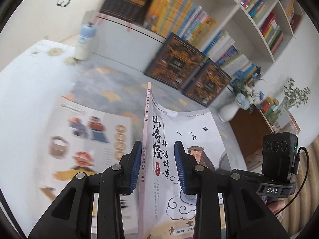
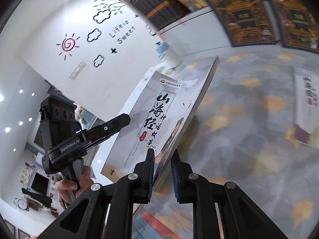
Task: Organize books
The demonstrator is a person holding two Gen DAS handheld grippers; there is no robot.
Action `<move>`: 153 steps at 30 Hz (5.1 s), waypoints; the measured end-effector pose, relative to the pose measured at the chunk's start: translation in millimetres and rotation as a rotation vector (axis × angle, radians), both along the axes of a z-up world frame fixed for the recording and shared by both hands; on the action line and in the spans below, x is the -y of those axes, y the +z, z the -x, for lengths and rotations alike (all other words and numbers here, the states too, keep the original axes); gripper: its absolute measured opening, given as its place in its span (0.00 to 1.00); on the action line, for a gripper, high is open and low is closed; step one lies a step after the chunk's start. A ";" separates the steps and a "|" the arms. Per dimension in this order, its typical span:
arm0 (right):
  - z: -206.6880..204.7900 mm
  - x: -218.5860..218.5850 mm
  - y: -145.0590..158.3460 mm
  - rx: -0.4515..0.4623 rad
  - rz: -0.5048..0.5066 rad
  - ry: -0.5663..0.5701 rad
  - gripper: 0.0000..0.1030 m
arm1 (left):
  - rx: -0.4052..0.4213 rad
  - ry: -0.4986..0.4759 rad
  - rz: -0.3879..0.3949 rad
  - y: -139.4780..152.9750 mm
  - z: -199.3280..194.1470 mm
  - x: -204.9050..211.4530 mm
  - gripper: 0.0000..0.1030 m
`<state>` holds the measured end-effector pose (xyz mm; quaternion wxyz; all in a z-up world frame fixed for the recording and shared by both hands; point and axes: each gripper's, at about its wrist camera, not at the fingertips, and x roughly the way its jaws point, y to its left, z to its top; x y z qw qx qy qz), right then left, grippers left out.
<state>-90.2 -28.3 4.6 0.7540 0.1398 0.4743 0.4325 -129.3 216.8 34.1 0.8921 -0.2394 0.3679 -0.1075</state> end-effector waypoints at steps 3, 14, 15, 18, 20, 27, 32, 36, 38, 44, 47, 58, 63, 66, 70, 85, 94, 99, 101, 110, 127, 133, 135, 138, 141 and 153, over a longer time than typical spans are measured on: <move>-4.1 -28.2 -2.9 -0.003 0.001 0.032 0.16 | 0.004 0.039 -0.004 -2.6 4.4 -24.5 0.27; -18.2 -97.8 -37.6 -0.062 0.000 0.101 0.16 | -0.020 0.116 0.016 -27.5 7.9 -89.3 0.30; -18.5 -101.9 -40.3 -0.068 0.000 0.107 0.16 | -0.024 0.123 0.016 -30.0 8.4 -92.6 0.30; -19.7 -112.0 -48.4 -0.078 0.012 0.119 0.16 | -0.037 0.131 0.021 -37.9 8.4 -100.1 0.30; -20.7 -117.4 -53.9 -0.089 0.019 0.120 0.16 | -0.047 0.136 0.025 -43.0 7.4 -103.9 0.30; -24.5 -123.2 -70.8 -0.104 0.051 0.111 0.16 | -0.067 0.156 0.040 -60.1 6.7 -116.8 0.30; -22.6 -123.0 -76.0 -0.120 0.069 0.102 0.16 | -0.100 0.178 0.011 -66.7 5.4 -116.9 0.33; -22.0 -120.2 -76.5 -0.129 0.069 0.086 0.17 | -0.123 0.233 -0.076 -67.7 5.2 -115.2 0.33; -22.4 -119.3 -76.9 -0.143 0.071 0.080 0.20 | -0.121 0.258 -0.112 -64.5 7.0 -114.3 0.36; -20.3 -106.2 -71.4 -0.158 0.076 0.048 0.31 | -0.098 0.270 -0.132 -46.8 11.5 -104.4 0.36; -19.9 -97.3 -69.4 -0.151 0.065 0.052 0.33 | -0.087 0.275 -0.150 -38.0 9.9 -91.6 0.36; -39.3 14.4 -61.4 -0.142 -0.014 -0.101 0.35 | -0.042 0.065 -0.176 -18.2 -37.1 27.5 0.41; -59.0 106.1 -67.0 -0.121 0.011 -0.267 0.36 | -0.062 -0.065 -0.149 -32.9 -78.1 103.6 0.41; -69.6 155.7 -68.4 -0.037 0.135 -0.376 0.36 | -0.085 -0.140 -0.145 -48.2 -103.1 152.7 0.41; -87.3 211.6 -81.5 -0.009 0.202 -0.506 0.36 | -0.133 -0.202 -0.144 -75.8 -138.2 209.6 0.41; -123.6 274.3 -116.8 -0.012 0.168 -0.628 0.38 | -0.180 -0.268 -0.294 -123.7 -188.9 302.5 0.42; -110.6 269.5 -112.7 -0.044 0.170 -0.619 0.42 | -0.199 -0.293 -0.281 -122.9 -167.8 297.8 0.42; -102.1 251.6 -104.5 -0.032 0.251 -0.587 0.43 | -0.214 -0.277 -0.275 -122.4 -153.7 286.2 0.42; -96.9 243.8 -105.6 -0.039 0.254 -0.558 0.43 | -0.223 -0.273 -0.257 -122.2 -145.1 276.7 0.42; -70.4 216.7 -103.5 -0.046 0.290 -0.500 0.43 | -0.233 -0.242 -0.234 -124.7 -106.8 250.2 0.42; 46.7 161.8 -102.5 -0.016 0.374 -0.224 0.43 | -0.255 -0.299 -0.271 -122.0 54.4 202.0 0.43; 51.4 176.5 -112.5 -0.102 0.247 -0.095 0.43 | -0.272 -0.308 -0.147 -128.8 46.2 180.8 0.43; 31.5 191.0 -122.0 -0.168 0.140 -0.116 0.43 | -0.268 -0.310 -0.134 -130.4 38.9 179.5 0.43; 12.2 192.4 -132.9 -0.198 0.033 -0.059 0.43 | -0.245 -0.325 -0.091 -134.7 28.7 174.9 0.42; 1.7 191.0 -138.0 -0.203 -0.007 -0.029 0.40 | -0.281 -0.303 -0.032 -138.6 15.5 163.7 0.27; 5.8 195.2 -140.7 -0.158 0.043 -0.085 0.12 | -0.239 -0.286 -0.043 -138.8 6.5 164.2 0.22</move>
